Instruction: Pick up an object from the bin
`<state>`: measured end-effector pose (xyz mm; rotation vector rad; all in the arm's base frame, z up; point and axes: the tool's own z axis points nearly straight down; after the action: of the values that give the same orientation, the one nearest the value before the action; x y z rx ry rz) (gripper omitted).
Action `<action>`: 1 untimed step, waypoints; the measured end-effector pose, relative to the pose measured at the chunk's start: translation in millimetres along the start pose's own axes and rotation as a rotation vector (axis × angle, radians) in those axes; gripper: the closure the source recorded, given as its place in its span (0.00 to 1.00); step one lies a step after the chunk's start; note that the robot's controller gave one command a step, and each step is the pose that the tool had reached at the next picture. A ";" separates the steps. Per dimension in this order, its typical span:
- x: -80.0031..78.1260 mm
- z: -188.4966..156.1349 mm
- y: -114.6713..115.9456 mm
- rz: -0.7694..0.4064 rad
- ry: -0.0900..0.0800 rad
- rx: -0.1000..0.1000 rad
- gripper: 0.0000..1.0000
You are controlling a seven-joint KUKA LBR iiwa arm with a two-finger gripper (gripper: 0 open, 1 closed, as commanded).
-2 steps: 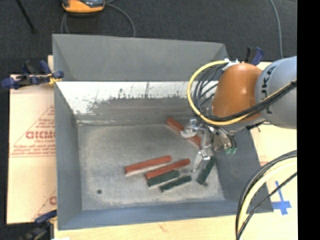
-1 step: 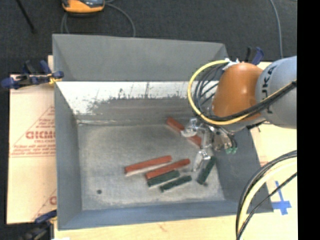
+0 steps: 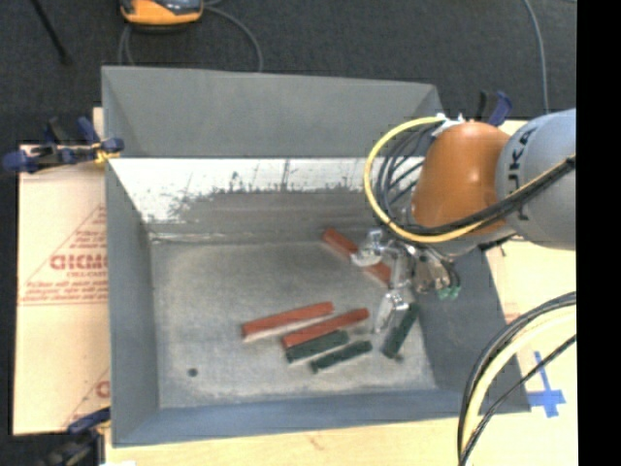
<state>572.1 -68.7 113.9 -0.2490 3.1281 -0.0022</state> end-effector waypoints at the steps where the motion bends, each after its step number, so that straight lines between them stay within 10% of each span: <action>1: 13.1 -5.8 7.7 -0.034 0.002 -0.001 0.00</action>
Offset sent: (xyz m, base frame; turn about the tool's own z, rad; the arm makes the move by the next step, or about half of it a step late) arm -0.0123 0.0484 -0.0439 -0.3670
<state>557.9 -63.2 119.7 -0.3027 3.1250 -0.0014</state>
